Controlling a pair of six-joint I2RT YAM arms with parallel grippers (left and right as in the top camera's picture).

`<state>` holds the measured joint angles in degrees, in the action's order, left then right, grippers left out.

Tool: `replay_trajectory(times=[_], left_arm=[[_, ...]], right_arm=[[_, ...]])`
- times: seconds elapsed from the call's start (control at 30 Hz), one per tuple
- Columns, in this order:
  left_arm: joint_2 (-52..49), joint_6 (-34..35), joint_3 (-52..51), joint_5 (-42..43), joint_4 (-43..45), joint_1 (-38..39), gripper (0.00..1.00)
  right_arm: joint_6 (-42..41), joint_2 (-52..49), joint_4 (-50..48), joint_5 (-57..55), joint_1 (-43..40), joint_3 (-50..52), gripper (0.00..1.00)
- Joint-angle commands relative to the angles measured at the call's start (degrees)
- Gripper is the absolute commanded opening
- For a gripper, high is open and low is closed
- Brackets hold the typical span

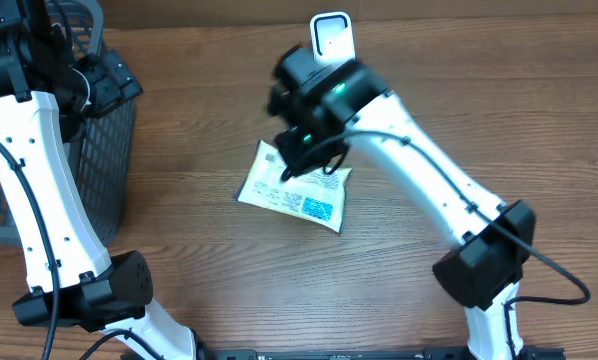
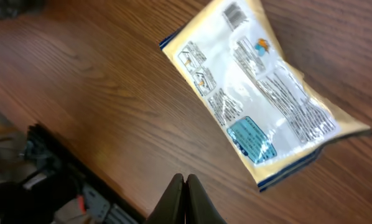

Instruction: Scan the item barcode

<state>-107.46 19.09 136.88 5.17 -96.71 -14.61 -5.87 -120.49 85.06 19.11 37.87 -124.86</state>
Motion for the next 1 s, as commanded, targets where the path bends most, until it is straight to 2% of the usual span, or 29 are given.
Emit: replay_trajectory(times=[0.0, 0.07, 0.1, 0.13, 0.17, 0.2, 0.27, 0.3, 0.4, 0.6, 0.67, 0.77, 0.97], left_arm=[[0.96, -8.00, 0.90, 12.37, -0.11, 1.49, 1.00], [0.96, -8.83, 0.76, 14.69, -0.11, 4.20, 1.00], [0.96, -8.83, 0.68, 14.19, -0.11, 5.49, 1.00], [0.96, -8.81, 0.46, 13.14, -0.11, 6.80, 1.00], [0.96, -8.26, 0.28, 11.41, -0.11, 8.02, 1.00], [0.90, -6.56, 0.02, 8.87, -0.11, 9.18, 0.99], [0.63, -1.40, -0.28, 2.84, -0.09, 10.99, 1.00], [0.37, 0.74, -0.37, 0.42, -0.11, 11.52, 1.00], [-0.46, 1.77, -0.63, -0.90, -0.09, 12.22, 1.00], [-0.92, 1.70, -1.75, -0.94, -0.09, 12.28, 1.00], [-0.92, 1.70, -1.84, -1.03, -0.11, 12.28, 1.00], [-0.92, 1.68, -1.84, -1.16, -0.11, 12.28, 1.00], [-0.92, 1.03, -1.84, -1.16, -0.11, 12.28, 1.00]], right_arm=[[-0.15, 1.03, 1.73, 6.08, -4.24, -1.01, 0.04], [-0.15, 1.01, 3.74, 2.27, -7.04, -1.01, 0.05], [-0.15, 1.01, 4.33, 0.42, -8.04, -1.01, 0.17], [-0.13, 1.01, 4.59, -1.33, -8.98, -1.01, 0.35], [0.35, 1.01, 4.28, -3.21, -9.79, -0.98, 0.44], [2.19, 1.01, 3.37, -4.59, -10.36, -0.76, 0.47], [7.26, 1.01, 1.03, -5.16, -10.62, 0.50, 0.63], [9.75, 0.98, -0.09, -5.16, -10.54, 1.16, 0.68], [15.50, 0.90, -4.26, -6.14, -8.57, 4.42, 0.80], [16.85, 0.90, -16.48, -21.33, -0.35, 15.58, 0.91], [16.90, 0.90, -21.24, -27.34, 2.93, 19.56, 1.00], [18.36, 0.90, -27.34, -33.29, 6.80, 24.22, 1.00], [26.12, 0.85, -33.44, -33.46, 10.08, 30.71, 1.00]])
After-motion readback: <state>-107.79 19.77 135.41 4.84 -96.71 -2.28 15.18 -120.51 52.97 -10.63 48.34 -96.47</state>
